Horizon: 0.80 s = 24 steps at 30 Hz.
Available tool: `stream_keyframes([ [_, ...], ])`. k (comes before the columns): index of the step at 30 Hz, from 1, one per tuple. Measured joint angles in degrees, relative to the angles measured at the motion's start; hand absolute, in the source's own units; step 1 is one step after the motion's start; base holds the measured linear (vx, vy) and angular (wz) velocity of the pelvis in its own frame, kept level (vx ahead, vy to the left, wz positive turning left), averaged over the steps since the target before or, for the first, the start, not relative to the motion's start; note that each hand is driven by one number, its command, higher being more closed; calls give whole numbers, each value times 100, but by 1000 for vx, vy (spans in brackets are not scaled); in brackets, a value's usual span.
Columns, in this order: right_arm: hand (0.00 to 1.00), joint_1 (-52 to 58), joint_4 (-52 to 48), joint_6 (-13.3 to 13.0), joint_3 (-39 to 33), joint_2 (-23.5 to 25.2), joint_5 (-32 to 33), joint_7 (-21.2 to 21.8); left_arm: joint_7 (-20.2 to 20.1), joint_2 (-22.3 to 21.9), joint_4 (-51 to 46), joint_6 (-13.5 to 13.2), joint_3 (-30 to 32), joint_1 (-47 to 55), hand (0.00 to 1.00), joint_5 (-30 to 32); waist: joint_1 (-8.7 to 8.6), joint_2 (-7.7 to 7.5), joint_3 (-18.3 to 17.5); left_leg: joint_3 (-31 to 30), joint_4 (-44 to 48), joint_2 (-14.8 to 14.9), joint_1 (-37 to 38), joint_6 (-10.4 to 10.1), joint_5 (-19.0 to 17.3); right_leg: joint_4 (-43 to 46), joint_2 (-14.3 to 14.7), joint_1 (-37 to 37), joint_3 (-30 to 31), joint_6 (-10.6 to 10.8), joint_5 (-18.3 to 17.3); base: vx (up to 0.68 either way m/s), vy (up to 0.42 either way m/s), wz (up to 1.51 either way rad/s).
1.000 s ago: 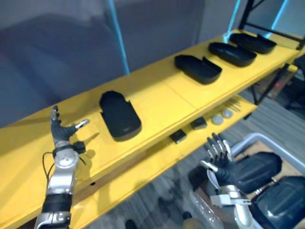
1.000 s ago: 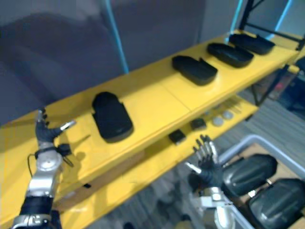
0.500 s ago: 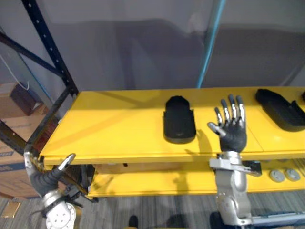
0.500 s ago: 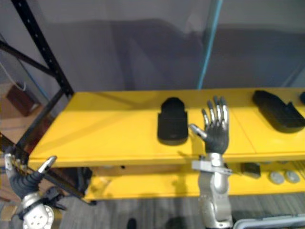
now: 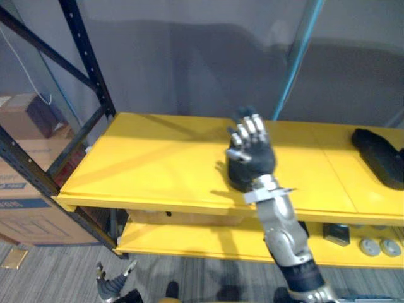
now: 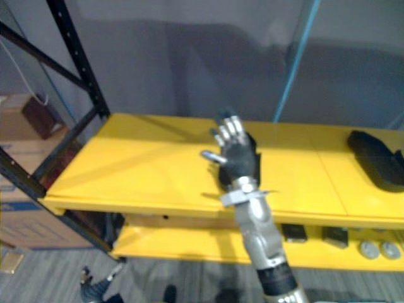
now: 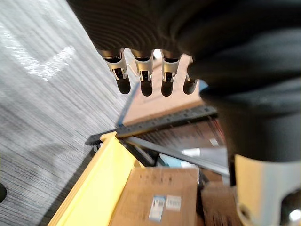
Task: Walk over and take plastic housings, then place them on the shelf
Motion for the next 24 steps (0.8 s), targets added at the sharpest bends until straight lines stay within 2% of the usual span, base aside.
stream_keyframes([
  [3, 0, -566, 583, 204, 330, 127, -79, -59, -6, 5, 544, -39, -2, -98, 0, -1, 95, -18, 65, -131, 19, -2, -5, -13, 12, -41, 51, 85, -24, -20, -7, 21, -25, 17],
  [4, 0, -742, 772, 282, 427, 203, -78, -145, -13, -6, 741, -39, -3, -95, 0, -34, 179, -24, 80, -153, 18, 22, -7, -19, 15, -45, 83, 87, -24, -36, -17, -4, -34, 14],
  [8, 0, -1102, 1340, 340, 623, 527, -154, -515, -104, -13, 1130, -27, -6, -98, 0, -230, 283, -6, 196, -268, -4, 110, -17, -63, 39, -50, 182, 115, -104, -138, -91, -39, -35, 11],
  [9, 0, -1153, 1545, 339, 619, 648, -260, -686, -189, -48, 1223, -28, -1, -100, 0, -239, 351, -5, 214, -294, -5, 139, -20, -64, 35, -52, 195, 129, -127, -146, -102, -35, -27, 8],
  [15, 0, -1471, 2114, 340, 595, 1049, -464, -1515, -508, -54, 1306, -38, 112, -126, 0, -453, 442, 4, 298, -406, -5, 175, -17, -83, 23, -71, 255, 228, -289, -149, -147, -12, -14, 11],
  [21, 0, -1913, 2637, 433, 326, 1148, -575, -2134, -740, -51, 1347, -37, 130, -147, 0, -747, 560, -22, 310, -431, -2, 190, -10, -127, 20, -104, 281, 285, -350, -104, -122, 14, -13, 3],
  [24, 0, -1958, 3032, 509, 129, 1143, -575, -2303, -883, -51, 1442, -38, 160, -177, 0, -895, 622, -48, 293, -436, -3, 189, -11, -134, 15, -122, 283, 299, -361, -103, -121, 0, 0, 0],
])
